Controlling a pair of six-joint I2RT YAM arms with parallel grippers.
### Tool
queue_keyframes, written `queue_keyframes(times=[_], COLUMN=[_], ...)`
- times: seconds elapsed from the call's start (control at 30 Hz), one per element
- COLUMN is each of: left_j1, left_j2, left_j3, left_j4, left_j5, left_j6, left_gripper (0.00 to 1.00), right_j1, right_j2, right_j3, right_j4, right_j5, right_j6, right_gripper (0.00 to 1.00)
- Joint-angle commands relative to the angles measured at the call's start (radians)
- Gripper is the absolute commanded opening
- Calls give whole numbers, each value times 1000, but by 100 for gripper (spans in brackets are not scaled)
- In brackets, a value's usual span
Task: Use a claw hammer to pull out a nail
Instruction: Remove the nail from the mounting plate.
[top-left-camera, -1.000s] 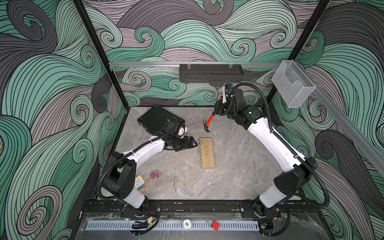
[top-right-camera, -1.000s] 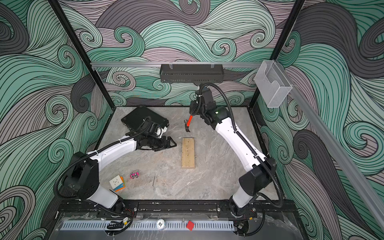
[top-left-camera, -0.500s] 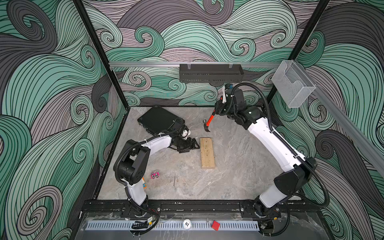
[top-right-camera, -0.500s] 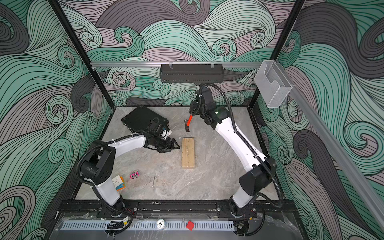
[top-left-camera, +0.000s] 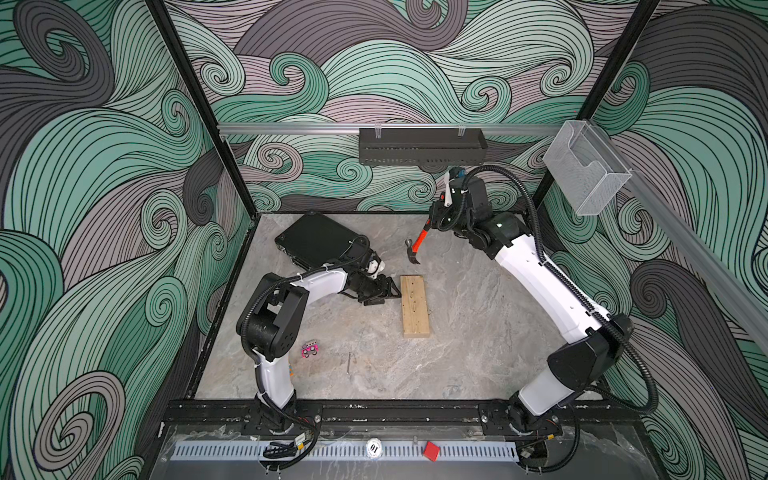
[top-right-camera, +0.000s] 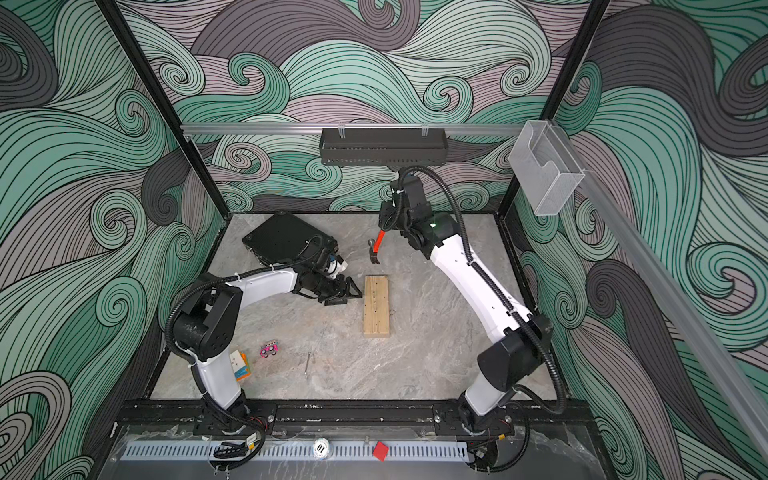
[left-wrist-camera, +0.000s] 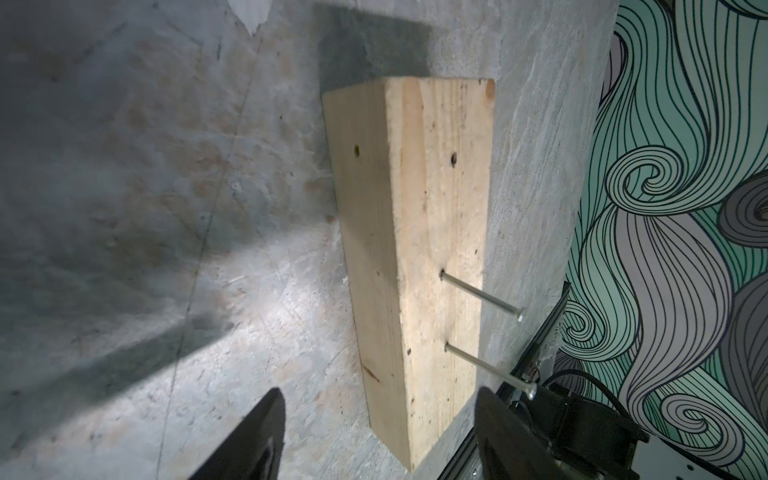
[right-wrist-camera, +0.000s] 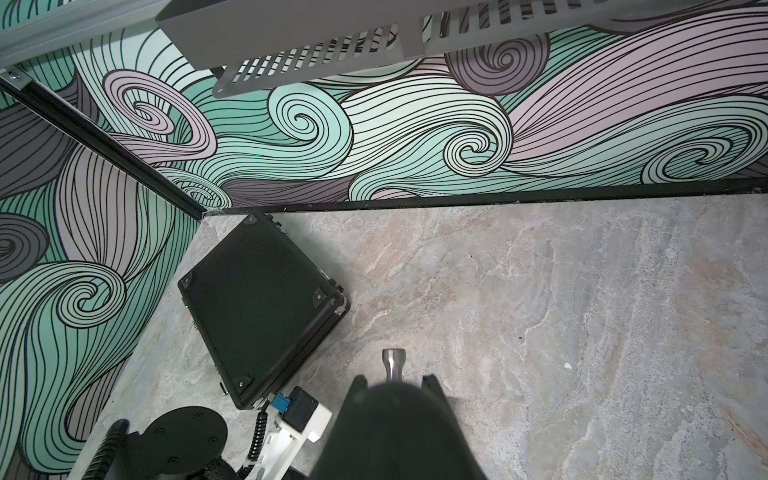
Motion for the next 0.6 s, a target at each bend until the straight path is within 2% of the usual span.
queue_keyframes(times=[0.0, 0.57], left_j1=[0, -36], left_j2=[31, 154], left_j3=[38, 98], left_j4=[13, 9], left_j5=[37, 59], left_j6=[-1, -9], left_gripper=[67, 39], right_j1=[-5, -9], right_j2=[-5, 2], right_j3=[17, 11], right_j4=[85, 75], right_j5=[11, 20], right_j6=[24, 23], right_gripper=[0, 0])
